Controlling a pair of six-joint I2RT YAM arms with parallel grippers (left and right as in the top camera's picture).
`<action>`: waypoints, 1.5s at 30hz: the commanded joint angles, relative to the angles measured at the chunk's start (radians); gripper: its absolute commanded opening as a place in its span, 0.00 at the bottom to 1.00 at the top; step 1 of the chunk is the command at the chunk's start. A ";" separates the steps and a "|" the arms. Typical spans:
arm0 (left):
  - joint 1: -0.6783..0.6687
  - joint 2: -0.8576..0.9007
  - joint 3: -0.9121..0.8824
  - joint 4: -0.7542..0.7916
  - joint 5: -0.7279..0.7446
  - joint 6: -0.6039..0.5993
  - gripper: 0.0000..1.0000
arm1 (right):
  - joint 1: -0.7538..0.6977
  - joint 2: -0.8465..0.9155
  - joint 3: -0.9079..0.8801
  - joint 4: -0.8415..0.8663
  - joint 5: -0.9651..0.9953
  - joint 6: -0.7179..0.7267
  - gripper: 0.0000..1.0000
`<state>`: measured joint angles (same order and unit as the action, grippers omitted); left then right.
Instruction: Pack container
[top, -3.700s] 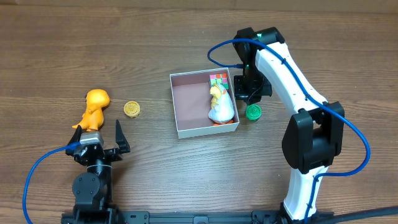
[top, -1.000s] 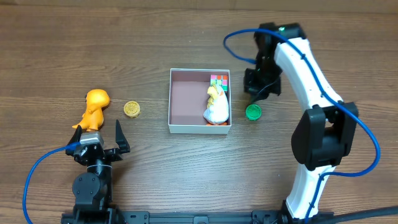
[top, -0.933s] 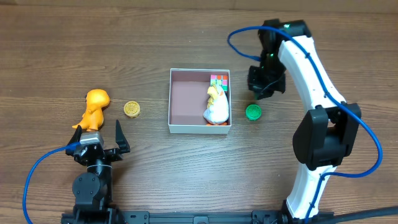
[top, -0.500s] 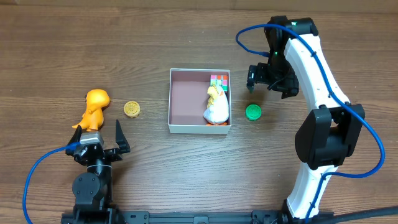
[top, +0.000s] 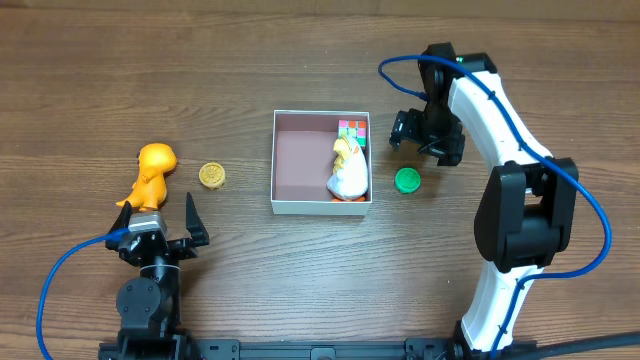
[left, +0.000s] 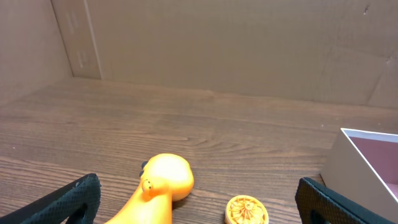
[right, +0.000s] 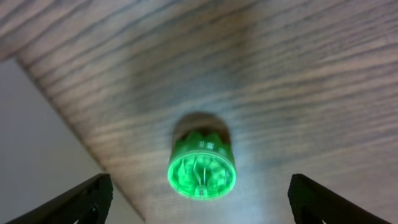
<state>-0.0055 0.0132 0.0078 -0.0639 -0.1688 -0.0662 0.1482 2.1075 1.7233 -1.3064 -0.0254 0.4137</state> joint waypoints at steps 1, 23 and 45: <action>0.007 -0.002 -0.003 0.001 0.005 0.026 1.00 | -0.002 -0.002 -0.027 0.046 0.043 0.069 0.92; 0.007 -0.002 -0.003 0.001 0.005 0.026 1.00 | 0.134 -0.022 -0.067 -0.075 0.078 0.163 0.94; 0.007 -0.002 -0.003 0.001 0.005 0.026 1.00 | 0.093 -0.040 -0.067 -0.075 0.195 0.161 1.00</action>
<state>-0.0055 0.0132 0.0078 -0.0639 -0.1684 -0.0662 0.2432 2.1067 1.6611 -1.4067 0.1520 0.5907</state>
